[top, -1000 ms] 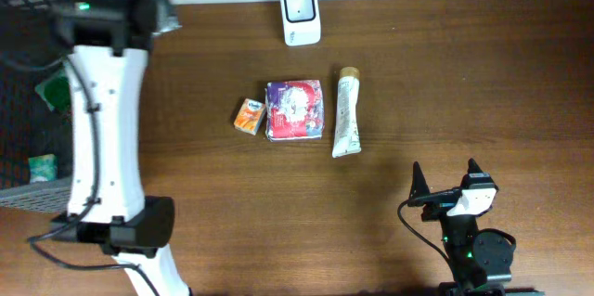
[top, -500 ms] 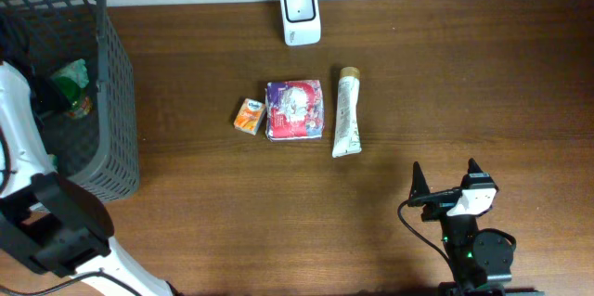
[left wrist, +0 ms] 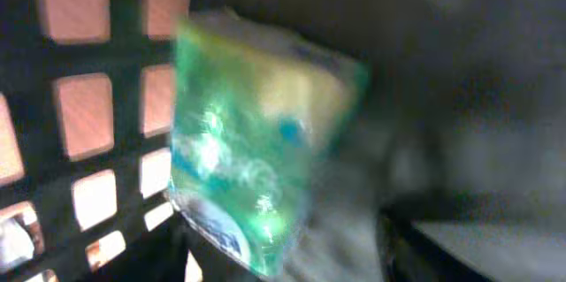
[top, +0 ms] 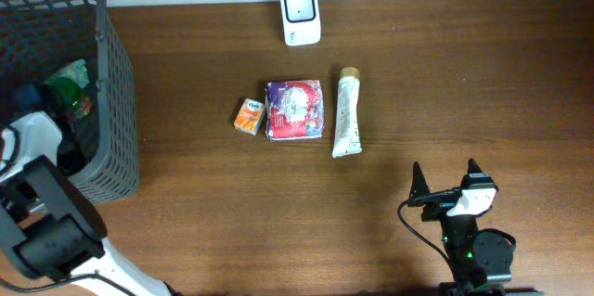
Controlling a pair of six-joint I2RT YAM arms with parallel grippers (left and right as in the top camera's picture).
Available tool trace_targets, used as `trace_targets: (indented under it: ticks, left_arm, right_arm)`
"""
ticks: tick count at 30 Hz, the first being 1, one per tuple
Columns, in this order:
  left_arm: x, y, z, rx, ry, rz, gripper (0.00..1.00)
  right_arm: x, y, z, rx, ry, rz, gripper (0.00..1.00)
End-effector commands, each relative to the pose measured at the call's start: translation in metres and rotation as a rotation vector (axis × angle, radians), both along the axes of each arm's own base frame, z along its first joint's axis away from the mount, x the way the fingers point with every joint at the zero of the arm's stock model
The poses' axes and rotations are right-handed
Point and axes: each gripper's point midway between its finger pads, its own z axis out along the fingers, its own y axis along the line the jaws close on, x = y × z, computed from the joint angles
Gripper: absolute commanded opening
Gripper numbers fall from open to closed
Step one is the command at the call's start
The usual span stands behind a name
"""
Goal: Scan the item barcode
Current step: 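Grasp the green tissue pack in the basket with the left gripper, then place the green tissue pack beside the orange box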
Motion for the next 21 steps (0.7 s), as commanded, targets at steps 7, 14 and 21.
trace_targets:
  ticks: [7, 14, 21]
  left_arm:
    - [-0.006, 0.007, -0.017, -0.108, -0.130, 0.055, 0.00]
    - [0.108, -0.066, 0.183, -0.090, -0.732, -0.157, 0.00]
    - [0.129, -0.224, 0.332, -0.617, -1.283, -0.307, 0.00]
  right_arm:
    - [0.000, 0.001, -0.003, 0.008, 0.004, 0.000, 0.99]
    - [0.000, 0.001, -0.003, 0.008, 0.004, 0.000, 0.99]
    - [0.000, 0.001, -0.003, 0.008, 0.004, 0.000, 0.99]
